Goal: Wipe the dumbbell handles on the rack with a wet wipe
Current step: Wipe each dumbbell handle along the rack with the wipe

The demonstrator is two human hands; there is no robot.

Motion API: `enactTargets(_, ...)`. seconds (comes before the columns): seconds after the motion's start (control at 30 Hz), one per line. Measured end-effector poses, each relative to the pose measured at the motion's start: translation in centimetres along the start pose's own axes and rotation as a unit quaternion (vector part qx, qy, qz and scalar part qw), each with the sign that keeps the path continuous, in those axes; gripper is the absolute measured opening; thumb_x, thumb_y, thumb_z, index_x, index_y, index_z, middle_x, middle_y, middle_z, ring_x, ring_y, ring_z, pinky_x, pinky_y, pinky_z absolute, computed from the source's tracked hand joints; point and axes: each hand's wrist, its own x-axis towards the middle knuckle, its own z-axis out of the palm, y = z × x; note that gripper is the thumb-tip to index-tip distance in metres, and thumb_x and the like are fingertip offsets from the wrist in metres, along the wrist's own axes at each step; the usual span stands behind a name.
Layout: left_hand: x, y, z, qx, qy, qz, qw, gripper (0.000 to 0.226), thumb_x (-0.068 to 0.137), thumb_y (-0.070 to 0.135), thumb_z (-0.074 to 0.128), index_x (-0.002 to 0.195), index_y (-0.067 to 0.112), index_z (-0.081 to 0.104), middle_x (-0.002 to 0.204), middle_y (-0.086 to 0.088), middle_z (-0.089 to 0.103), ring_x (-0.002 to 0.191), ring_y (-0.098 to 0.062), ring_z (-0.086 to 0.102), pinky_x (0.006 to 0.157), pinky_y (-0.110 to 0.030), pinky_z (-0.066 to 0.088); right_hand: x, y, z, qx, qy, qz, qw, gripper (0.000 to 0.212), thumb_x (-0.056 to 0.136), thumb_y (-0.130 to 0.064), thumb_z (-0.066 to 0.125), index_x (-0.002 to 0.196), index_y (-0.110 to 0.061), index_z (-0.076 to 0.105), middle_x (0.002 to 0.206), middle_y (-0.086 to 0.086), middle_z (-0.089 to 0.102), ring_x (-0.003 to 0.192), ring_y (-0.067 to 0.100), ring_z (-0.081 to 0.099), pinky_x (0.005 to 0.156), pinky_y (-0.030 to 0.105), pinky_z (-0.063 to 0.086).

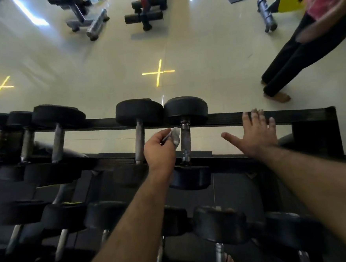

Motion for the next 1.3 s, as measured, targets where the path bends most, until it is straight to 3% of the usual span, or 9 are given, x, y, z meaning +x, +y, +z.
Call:
enactTargets(0.4,-1.1,-1.4,3.6,0.148,0.111,0.103,0.977,0.023,0.099,0.014,0.068,0.119,0.021,0.078,0.100,0.022,0.072,0.093,0.007,0.067,0.085,-0.006,0.054,0.3,0.5,4.3,-0.027,0.053,-0.082,0.995,0.165,0.049,-0.120,0.018,0.172,-0.013,-0.008,0.179,0.016,-0.014,0.163,0.040,-0.022,0.124,0.075,-0.008)
enactTargets(0.53,0.1,-1.0,3.3,0.140,0.102,0.092,0.981,0.022,0.098,0.019,0.071,0.118,0.024,0.080,0.102,0.017,0.078,0.096,0.003,0.070,0.091,-0.020,0.059,0.5,0.5,4.3,-0.063,0.038,-0.145,0.987,0.172,0.044,-0.122,0.022,0.171,-0.010,-0.010,0.178,0.017,-0.018,0.162,0.039,-0.023,0.118,0.082,-0.014)
enactTargets(0.6,0.6,-0.5,3.2,0.269,0.058,0.183,0.944,0.024,0.099,0.015,0.066,0.116,0.024,0.080,0.100,0.011,0.078,0.089,-0.005,0.069,0.084,-0.020,0.058,0.7,0.5,4.8,-0.078,0.036,-0.162,0.983,0.169,0.048,-0.120,0.025,0.170,-0.008,-0.012,0.176,0.022,-0.020,0.162,0.041,-0.025,0.123,0.077,-0.010)
enactTargets(0.7,1.0,0.1,2.9,0.499,-0.085,0.391,0.769,0.019,0.092,0.007,0.068,0.105,0.017,0.079,0.098,0.000,0.076,0.088,-0.021,0.063,0.075,-0.031,0.049,0.9,0.4,5.2,-0.081,0.036,-0.192,0.977,0.160,0.054,-0.116,0.023,0.171,-0.013,-0.013,0.175,0.025,-0.021,0.161,0.042,-0.026,0.127,0.071,-0.005)
enactTargets(0.8,1.3,0.5,1.1,0.585,-0.319,0.376,0.644,0.026,0.093,0.011,0.068,0.113,0.023,0.080,0.112,0.002,0.075,0.104,-0.022,0.063,0.087,-0.031,0.048,1.0,0.2,5.2,-0.079,0.047,-0.186,0.978,0.157,0.055,-0.115,0.022,0.171,-0.014,-0.011,0.175,0.024,-0.021,0.161,0.042,-0.025,0.128,0.070,-0.006)
enactTargets(0.87,2.2,1.5,0.1,0.564,-0.363,0.370,0.643,0.026,0.094,0.012,0.067,0.113,0.024,0.080,0.112,0.001,0.076,0.104,-0.024,0.066,0.091,-0.036,0.053,0.9,0.2,5.2,-0.076,0.047,-0.187,0.978,0.157,0.055,-0.114,0.025,0.171,-0.016,-0.012,0.176,0.022,-0.023,0.161,0.040,-0.026,0.128,0.070,-0.006)
enactTargets(1.03,5.2,1.6,1.2,0.544,-0.187,0.525,0.628,0.031,0.084,0.005,0.078,0.115,0.013,0.079,0.111,-0.003,0.077,0.097,-0.026,0.066,0.084,-0.040,0.057,0.9,0.3,5.1,-0.068,0.052,-0.180,0.980,0.156,0.054,-0.116,0.024,0.172,-0.019,-0.012,0.177,0.019,-0.021,0.162,0.037,-0.025,0.128,0.069,-0.006)
enactTargets(1.17,5.0,1.1,1.2,0.572,-0.335,0.486,0.569,0.029,0.085,0.007,0.075,0.111,0.018,0.081,0.113,0.000,0.078,0.107,-0.027,0.066,0.090,-0.043,0.056,0.6,0.2,4.6,-0.067,0.045,-0.170,0.982,0.157,0.051,-0.117,0.019,0.173,-0.021,0.000,0.179,0.015,-0.011,0.165,0.033,-0.016,0.130,0.063,-0.006)
enactTargets(1.3,4.5,2.8,-0.5,0.541,-0.436,0.385,0.608,0.029,0.091,0.013,0.071,0.112,0.030,0.081,0.109,0.008,0.079,0.103,-0.017,0.071,0.093,-0.034,0.055,-0.1,-1.4,3.8,-0.070,0.037,-0.124,0.989,0.160,0.045,-0.119,0.013,0.171,-0.020,0.010,0.177,0.014,0.007,0.164,0.034,-0.001,0.130,0.060,-0.007)
